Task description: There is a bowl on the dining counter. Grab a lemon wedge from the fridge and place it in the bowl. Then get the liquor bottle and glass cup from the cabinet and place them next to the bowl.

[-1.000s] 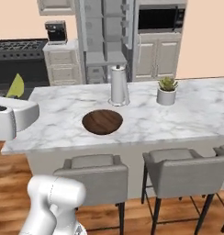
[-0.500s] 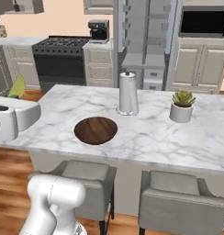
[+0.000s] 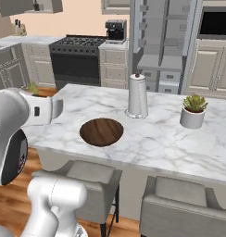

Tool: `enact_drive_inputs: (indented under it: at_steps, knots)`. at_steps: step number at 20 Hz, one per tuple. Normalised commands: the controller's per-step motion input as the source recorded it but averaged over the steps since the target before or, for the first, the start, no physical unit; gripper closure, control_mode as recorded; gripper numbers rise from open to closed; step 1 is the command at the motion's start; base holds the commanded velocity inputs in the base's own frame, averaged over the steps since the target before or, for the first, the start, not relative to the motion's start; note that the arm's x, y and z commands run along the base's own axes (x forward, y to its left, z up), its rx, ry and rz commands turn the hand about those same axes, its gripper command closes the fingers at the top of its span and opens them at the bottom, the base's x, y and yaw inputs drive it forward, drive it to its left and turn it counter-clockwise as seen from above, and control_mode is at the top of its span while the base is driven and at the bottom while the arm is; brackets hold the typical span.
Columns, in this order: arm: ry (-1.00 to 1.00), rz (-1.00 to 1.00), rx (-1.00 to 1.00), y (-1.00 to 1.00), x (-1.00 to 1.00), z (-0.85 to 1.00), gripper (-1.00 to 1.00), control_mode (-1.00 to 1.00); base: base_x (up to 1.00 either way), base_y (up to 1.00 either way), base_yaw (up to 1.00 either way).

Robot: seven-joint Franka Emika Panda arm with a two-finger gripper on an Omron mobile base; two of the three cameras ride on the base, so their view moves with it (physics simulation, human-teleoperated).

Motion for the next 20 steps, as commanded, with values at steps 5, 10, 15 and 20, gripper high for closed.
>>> enact_drive_inputs:
  at_steps: [5,10,15,20]
  knots:
    - [0.63,0.16,-0.13,0.08,0.75,-0.59,1.00,-1.00,0.00,0.00,0.00]
    - [0.48,0.09,-0.23,0.11,0.48,-0.65,1.00,-1.00,0.00,0.00,0.00]
    - [0.12,0.03,-0.06,-0.02,0.19,-0.39,1.00,-1.00,0.00,0.00,0.00]
    - [0.04,0.01,0.00,-0.06,0.31,-0.38,1.00,-1.00,0.00,0.00,0.00]
